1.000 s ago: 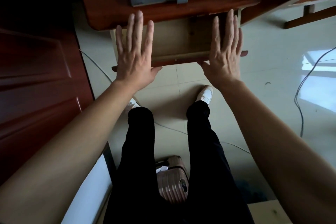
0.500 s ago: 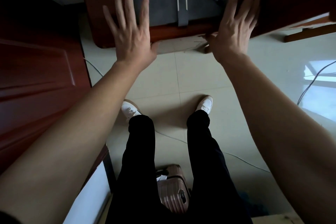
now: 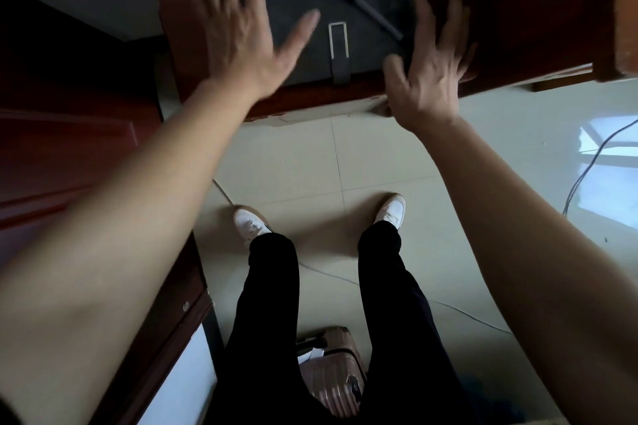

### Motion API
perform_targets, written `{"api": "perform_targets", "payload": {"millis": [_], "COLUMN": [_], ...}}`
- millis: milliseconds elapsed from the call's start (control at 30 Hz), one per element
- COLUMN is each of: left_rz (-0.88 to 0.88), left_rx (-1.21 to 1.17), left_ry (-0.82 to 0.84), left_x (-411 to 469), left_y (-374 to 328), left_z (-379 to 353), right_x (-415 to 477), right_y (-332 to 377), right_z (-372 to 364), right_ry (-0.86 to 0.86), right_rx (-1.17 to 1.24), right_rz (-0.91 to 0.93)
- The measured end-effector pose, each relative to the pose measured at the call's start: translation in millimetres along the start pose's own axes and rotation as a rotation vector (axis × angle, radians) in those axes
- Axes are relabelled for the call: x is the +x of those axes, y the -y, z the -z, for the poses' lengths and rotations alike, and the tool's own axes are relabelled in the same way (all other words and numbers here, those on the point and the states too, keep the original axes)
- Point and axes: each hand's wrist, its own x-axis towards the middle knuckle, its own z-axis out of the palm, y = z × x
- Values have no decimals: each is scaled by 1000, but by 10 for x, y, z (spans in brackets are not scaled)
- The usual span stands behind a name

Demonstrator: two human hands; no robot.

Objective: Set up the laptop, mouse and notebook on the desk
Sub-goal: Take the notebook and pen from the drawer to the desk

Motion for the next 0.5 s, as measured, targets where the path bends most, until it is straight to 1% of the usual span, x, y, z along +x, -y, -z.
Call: {"api": "perform_targets", "payload": {"millis": [33,100,167,233,300,367,433,500], "left_rz": [7,-20,-51,-22,37,92,138,182], "left_rx": [-3,-38,-83,-85,-62,-53,-48,-46], "left_ry": [23,107,246,365,396,395,405,426], "left_x": [170,456,588,567,439,290,121,-50], "left_y": [1,3,-9,-35,-53,-86,-138,-172], "left_z": [25,52,44,16,4,-5,10,38], "right_x": [25,82,120,103,22,-70,-183,-294], "right_y": [38,103,140,142,136,143,158,151], "right_z": [5,-19,-50,-55,-43,-39,-22,-12], "right_ry": [-12,22,64,20,-70,-119,-108,-98], "right_rx": [-12,-57,-110,-127,-63,-43,-114,-122], "right_rz": [-12,-51,-103,-130,-147,-189,-230,-251]}}
